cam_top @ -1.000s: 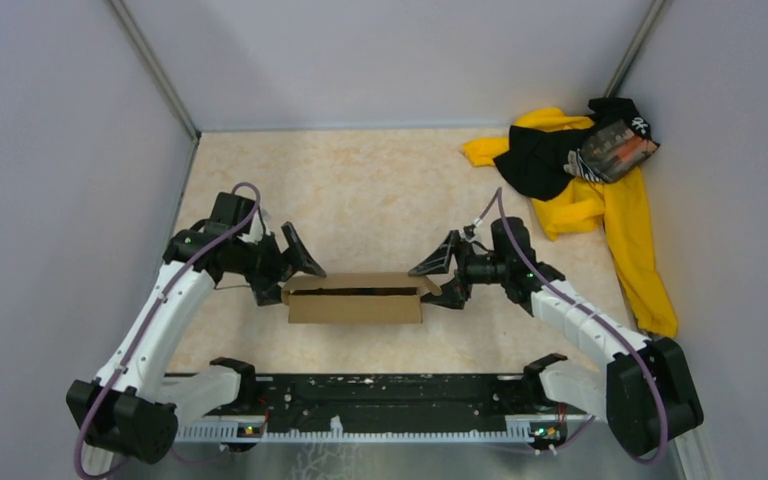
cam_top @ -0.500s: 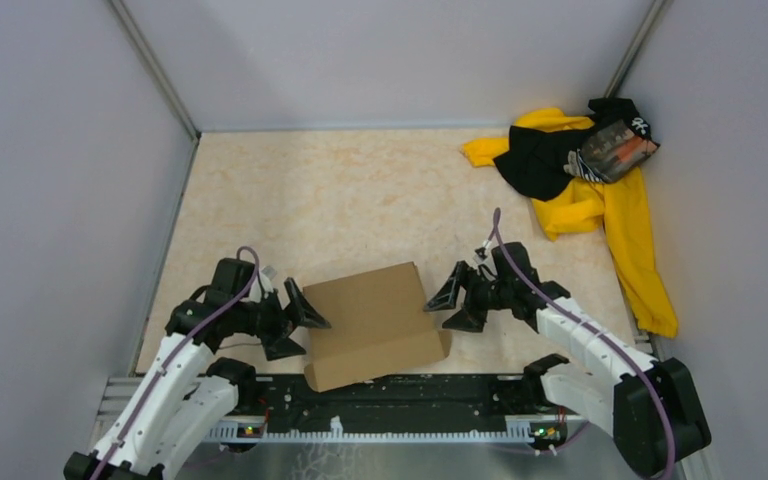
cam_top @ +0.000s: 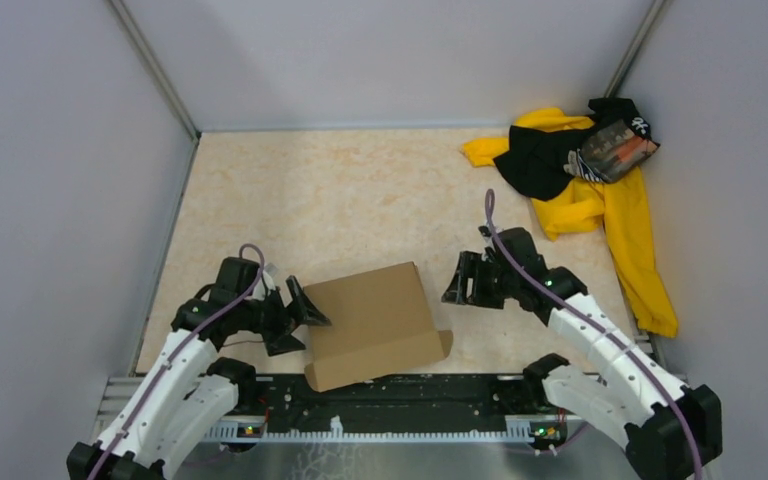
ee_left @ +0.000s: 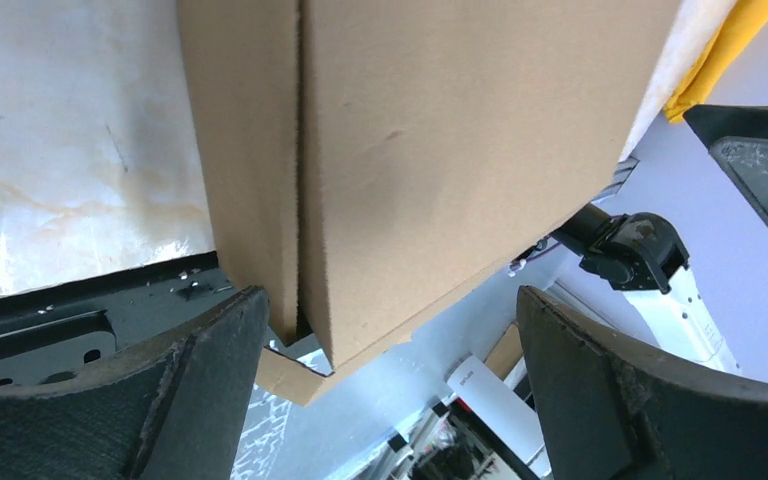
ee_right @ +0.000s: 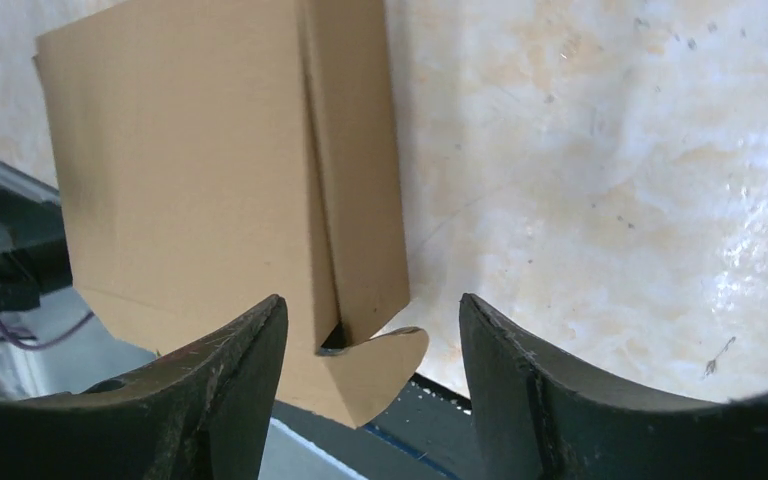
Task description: Fold the paper box
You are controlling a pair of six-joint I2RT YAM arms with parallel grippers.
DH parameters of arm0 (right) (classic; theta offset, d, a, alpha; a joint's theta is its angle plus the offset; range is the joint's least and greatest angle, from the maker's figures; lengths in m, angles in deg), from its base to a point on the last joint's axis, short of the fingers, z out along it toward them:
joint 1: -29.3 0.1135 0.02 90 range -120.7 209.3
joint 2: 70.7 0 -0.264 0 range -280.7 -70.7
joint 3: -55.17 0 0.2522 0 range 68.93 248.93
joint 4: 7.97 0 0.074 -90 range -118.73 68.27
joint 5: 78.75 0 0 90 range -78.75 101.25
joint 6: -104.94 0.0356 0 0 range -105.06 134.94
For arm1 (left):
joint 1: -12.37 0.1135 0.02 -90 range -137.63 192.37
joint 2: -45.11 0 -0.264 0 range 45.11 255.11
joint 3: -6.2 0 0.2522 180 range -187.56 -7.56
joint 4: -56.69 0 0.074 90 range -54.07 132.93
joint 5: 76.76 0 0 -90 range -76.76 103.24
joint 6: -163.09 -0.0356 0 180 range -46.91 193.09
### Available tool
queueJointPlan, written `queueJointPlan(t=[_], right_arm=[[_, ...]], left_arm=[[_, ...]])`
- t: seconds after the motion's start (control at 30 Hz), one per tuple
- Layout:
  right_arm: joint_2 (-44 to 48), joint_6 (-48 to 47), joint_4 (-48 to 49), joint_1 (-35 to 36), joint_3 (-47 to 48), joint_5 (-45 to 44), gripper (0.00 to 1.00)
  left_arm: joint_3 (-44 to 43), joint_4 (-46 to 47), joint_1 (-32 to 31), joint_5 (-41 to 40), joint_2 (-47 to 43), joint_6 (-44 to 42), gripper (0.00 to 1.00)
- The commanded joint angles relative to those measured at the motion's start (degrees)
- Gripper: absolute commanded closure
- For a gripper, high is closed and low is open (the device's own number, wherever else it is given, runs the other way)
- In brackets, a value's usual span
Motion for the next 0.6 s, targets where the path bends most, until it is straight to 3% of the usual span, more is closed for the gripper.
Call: queueJointPlan(t=[0.0, 0.13, 0.3, 0.4, 0.57], right_arm=[[2.83, -4.27, -1.7, 6.54, 5.9, -9.42, 0.4], [-0.37, -3.83, -3.32, 15.29, 9.67, -15.62, 0.53], [-8.01, -2.97, -7.35, 27.77, 14.49, -27.5, 0.56], [-11.09, -1.7, -8.41, 30.3, 14.83, -31.5, 0.59], [-12.51, -1.32, -6.17, 30.77, 13.89, -32.33, 0.7]], left_arm=[[-4.74, -0.78, -0.26, -2.07, -1.54, -3.56, 0.02], [-6.78, -3.35, -0.26, -3.0, -1.92, -5.15, 0.04], [-7.93, -4.18, -0.28, -2.95, -3.29, -5.95, 0.32], [-8.42, -5.35, -0.32, -3.75, -3.72, -6.86, 0.5], [-9.77, -7.71, -0.34, -6.05, -4.29, -8.07, 0.54]])
